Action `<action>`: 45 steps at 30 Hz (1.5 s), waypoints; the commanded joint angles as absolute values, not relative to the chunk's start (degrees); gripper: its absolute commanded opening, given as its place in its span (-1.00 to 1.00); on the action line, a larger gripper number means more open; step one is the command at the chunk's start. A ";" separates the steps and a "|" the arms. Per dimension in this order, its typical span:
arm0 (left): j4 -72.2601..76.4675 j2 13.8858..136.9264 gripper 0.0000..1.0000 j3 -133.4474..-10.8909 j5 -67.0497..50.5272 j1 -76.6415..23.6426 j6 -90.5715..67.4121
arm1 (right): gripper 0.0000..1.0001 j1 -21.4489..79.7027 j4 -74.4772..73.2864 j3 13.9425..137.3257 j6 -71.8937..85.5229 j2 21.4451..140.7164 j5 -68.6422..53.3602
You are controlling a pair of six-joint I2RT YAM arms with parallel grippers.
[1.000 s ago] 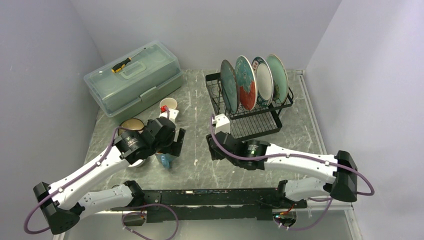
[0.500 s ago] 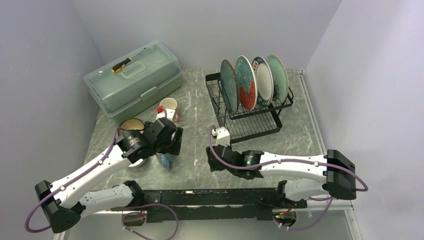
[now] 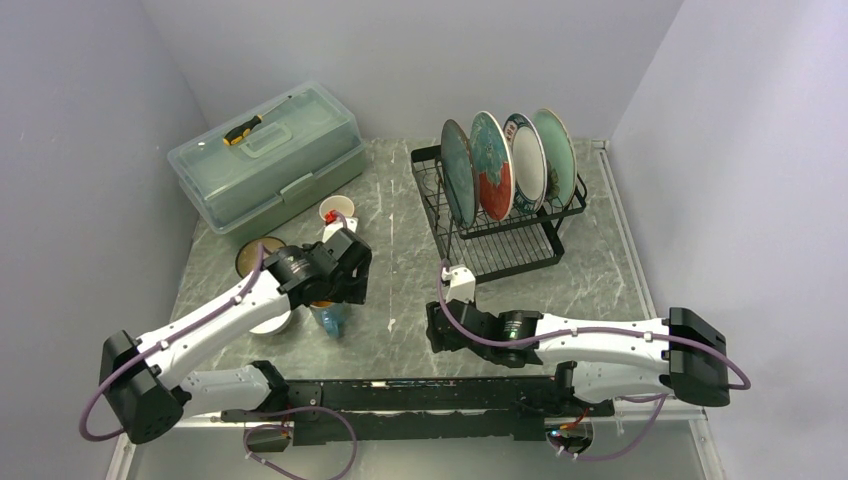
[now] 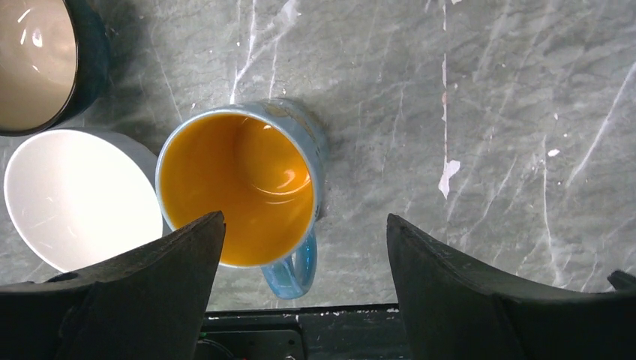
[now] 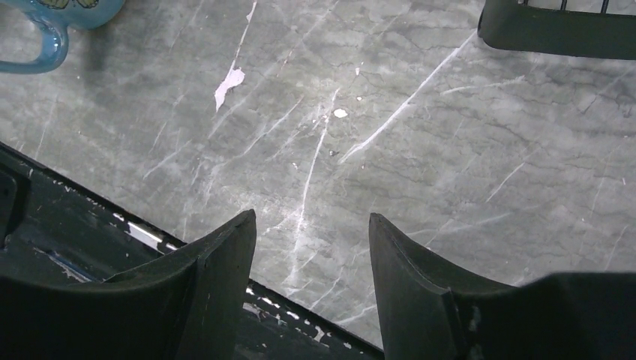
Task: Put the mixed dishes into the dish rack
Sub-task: Pick up the cup at the center of the board.
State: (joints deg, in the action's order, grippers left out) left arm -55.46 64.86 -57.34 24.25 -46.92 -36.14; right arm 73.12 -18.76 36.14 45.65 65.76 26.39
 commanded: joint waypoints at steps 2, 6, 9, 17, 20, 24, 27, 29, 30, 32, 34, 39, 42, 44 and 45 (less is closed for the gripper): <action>-52.11 66.37 0.59 -56.55 22.26 -43.50 -38.00 | 0.19 73.59 -15.96 36.12 45.70 64.44 25.60; -50.09 67.61 0.51 -54.47 20.24 -41.70 -38.19 | 0.19 73.57 -15.53 35.97 44.87 64.40 25.40; -48.08 68.49 0.42 -53.32 18.48 -40.97 -38.06 | 0.19 73.58 -15.34 36.31 44.15 65.00 25.27; -45.86 70.91 0.17 -52.40 16.19 -40.52 -37.35 | 0.20 73.57 -14.84 36.01 44.16 65.79 25.16; -45.24 71.49 0.06 -52.09 15.62 -40.41 -37.25 | 0.20 73.57 -14.27 35.19 44.59 65.72 25.01; -44.92 71.89 -0.02 -51.58 15.31 -40.42 -37.32 | 0.20 73.57 -14.15 34.63 44.91 65.74 25.09; -44.44 71.64 -0.10 -50.95 15.16 -40.39 -37.47 | 0.20 73.63 -14.11 34.49 44.83 65.75 25.12; -44.24 71.42 -0.18 -50.60 14.88 -40.31 -37.56 | 0.20 73.62 -13.99 34.41 44.82 65.84 25.14; -44.17 71.37 -0.23 -50.41 14.74 -40.34 -37.54 | 0.20 73.58 -13.90 34.40 44.82 65.83 25.14; -44.17 71.12 -0.32 -50.26 14.52 -40.30 -37.63 | 0.20 73.59 -13.66 34.39 44.80 66.04 25.07; -44.27 70.85 -0.40 -50.27 14.34 -40.34 -37.66 | 0.20 73.57 -13.40 34.45 44.87 66.37 24.84; -44.71 70.28 -0.62 -50.68 14.14 -40.32 -37.51 | 0.20 73.61 -13.13 34.71 45.08 66.89 24.48; -44.99 69.90 -0.89 -51.05 13.84 -40.34 -37.41 | 0.20 73.57 -13.17 34.76 45.09 66.65 24.43; -45.16 69.43 -1.00 -51.23 13.68 -40.34 -37.43 | 0.20 73.56 -13.49 34.88 45.09 66.45 24.51; -45.15 69.17 -1.00 -51.32 13.40 -40.33 -37.34 | 0.20 73.56 -13.63 34.97 45.09 66.19 24.60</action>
State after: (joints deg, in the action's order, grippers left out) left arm -45.60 71.53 -50.48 14.72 -40.29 -37.12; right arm 73.23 -15.64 34.70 44.58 66.83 24.75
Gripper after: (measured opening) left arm 0.119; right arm 0.598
